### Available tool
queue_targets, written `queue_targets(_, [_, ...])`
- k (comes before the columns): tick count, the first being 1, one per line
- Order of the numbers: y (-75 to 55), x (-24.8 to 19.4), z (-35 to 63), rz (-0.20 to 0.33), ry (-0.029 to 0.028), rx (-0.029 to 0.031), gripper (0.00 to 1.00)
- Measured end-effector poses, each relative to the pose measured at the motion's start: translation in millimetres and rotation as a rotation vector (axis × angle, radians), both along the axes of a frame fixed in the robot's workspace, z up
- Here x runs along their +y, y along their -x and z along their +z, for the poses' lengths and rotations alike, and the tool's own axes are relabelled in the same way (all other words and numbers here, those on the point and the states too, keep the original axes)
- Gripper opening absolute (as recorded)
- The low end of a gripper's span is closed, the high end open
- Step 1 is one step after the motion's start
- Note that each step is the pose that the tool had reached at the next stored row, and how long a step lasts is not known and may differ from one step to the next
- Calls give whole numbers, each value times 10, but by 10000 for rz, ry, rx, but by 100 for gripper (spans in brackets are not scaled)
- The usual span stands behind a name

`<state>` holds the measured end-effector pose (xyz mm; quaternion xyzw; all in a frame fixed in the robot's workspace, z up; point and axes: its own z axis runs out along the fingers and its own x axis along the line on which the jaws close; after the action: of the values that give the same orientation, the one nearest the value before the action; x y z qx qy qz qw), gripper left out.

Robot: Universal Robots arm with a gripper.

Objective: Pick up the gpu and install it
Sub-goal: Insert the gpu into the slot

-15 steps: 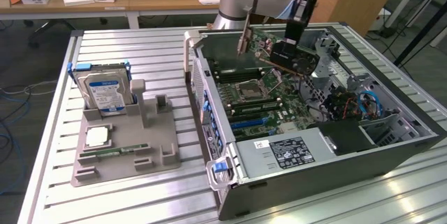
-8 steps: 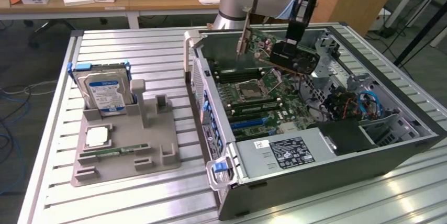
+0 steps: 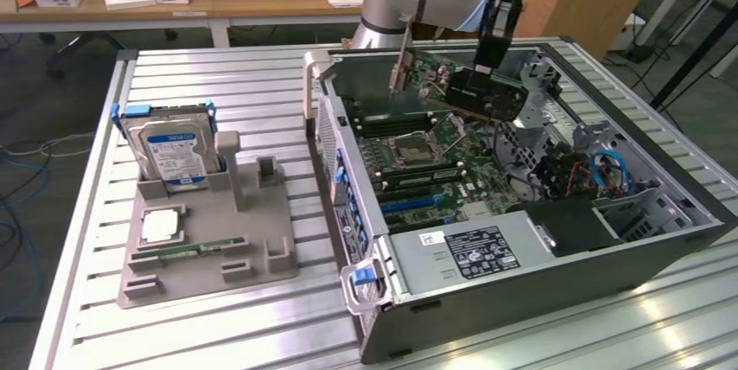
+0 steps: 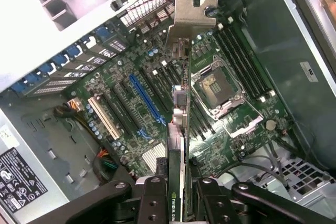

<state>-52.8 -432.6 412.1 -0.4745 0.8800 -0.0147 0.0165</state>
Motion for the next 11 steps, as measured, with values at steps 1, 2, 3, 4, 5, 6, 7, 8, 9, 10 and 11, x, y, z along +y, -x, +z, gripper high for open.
queue_targets(1, [0,0,0,90,0,0,26])
queue_targets(2, [0,0,-1,181,0,0,26])
queue_targets(3, [0,0,-1,276,0,1,26])
queue_targets(4, [0,0,-1,367,-1,0,26])
queue_targets(5, [0,0,-1,461,0,0,26])
queue_targets(6, [0,0,-1,554,-1,0,26])
queue_targets(7, [0,0,-1,646,0,0,26])
queue_targets(8, [0,0,-2,738,0,0,26])
queue_targets(9, [0,0,-2,832,0,0,26])
queue_targets(10, [0,0,-2,925,-1,0,26])
queue_targets(11, [0,0,-2,1025,0,0,26])
